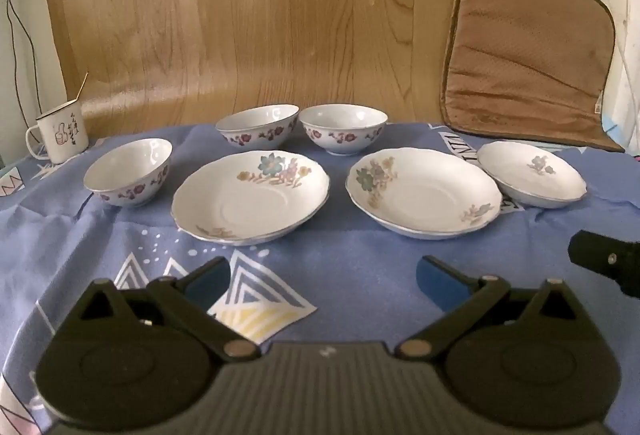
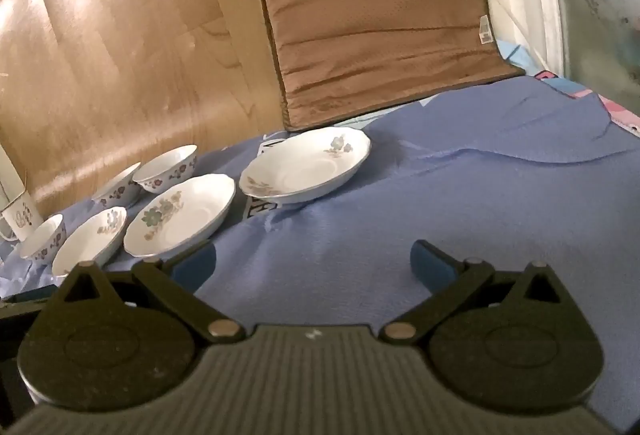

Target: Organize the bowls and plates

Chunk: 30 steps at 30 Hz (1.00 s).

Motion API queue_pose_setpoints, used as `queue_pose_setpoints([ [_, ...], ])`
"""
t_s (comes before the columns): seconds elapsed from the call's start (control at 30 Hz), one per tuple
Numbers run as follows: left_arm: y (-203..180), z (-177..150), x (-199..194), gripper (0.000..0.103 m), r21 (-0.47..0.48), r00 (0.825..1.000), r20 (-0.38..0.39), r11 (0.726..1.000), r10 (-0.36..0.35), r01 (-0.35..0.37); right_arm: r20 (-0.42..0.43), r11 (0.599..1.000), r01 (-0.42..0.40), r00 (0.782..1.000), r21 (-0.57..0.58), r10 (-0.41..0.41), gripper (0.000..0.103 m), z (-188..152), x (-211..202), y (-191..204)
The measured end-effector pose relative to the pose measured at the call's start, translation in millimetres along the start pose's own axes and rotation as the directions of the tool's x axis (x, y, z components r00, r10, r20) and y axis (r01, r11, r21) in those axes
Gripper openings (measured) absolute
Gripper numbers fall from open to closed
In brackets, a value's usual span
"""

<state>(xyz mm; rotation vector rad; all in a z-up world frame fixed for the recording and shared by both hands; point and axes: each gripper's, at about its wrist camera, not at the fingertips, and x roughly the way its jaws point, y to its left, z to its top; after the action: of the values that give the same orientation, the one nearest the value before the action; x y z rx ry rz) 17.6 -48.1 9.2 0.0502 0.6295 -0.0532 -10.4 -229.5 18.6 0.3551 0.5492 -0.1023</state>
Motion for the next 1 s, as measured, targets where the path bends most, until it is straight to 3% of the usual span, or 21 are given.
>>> queue_pose_setpoints([
  [0.23,-2.7,-1.0,-1.6,0.103,0.005,1.000,0.011,1.000,0.003,-0.003,0.002,1.000,-0.005,1.000,-0.024,0.005,0.103,-0.6,-1.5,3.4],
  [0.47,-3.4,-0.9,-1.7,0.103,0.004,1.000,0.013,1.000,0.004,-0.004,0.034,0.991,-0.016,0.999,-0.136,0.021,0.103,-4.7,-5.3,17.3],
  [0.63,-3.4,-1.1,-1.7,0.103,0.004,1.000,0.013,1.000,0.004,-0.004,0.038,0.988,-0.027,0.999,-0.154,0.033,0.094,-7.2,-5.5,22.5],
  [0.8,-3.2,-1.1,-1.6,0.103,0.004,1.000,0.013,1.000,0.004,-0.004,0.084,0.989,-0.053,0.994,-0.140,0.065,0.078,-9.2,-6.5,22.4],
  [0.83,-3.1,-1.3,-1.6,0.103,0.004,1.000,0.013,1.000,0.003,-0.003,0.049,0.987,-0.042,0.998,-0.156,0.050,0.076,-9.1,-6.0,22.6],
  [1.0,-3.0,-1.4,-1.6,0.103,0.005,1.000,0.014,1.000,0.003,-0.003,0.050,0.987,-0.047,0.997,-0.151,0.055,0.066,-9.4,-5.6,23.4],
])
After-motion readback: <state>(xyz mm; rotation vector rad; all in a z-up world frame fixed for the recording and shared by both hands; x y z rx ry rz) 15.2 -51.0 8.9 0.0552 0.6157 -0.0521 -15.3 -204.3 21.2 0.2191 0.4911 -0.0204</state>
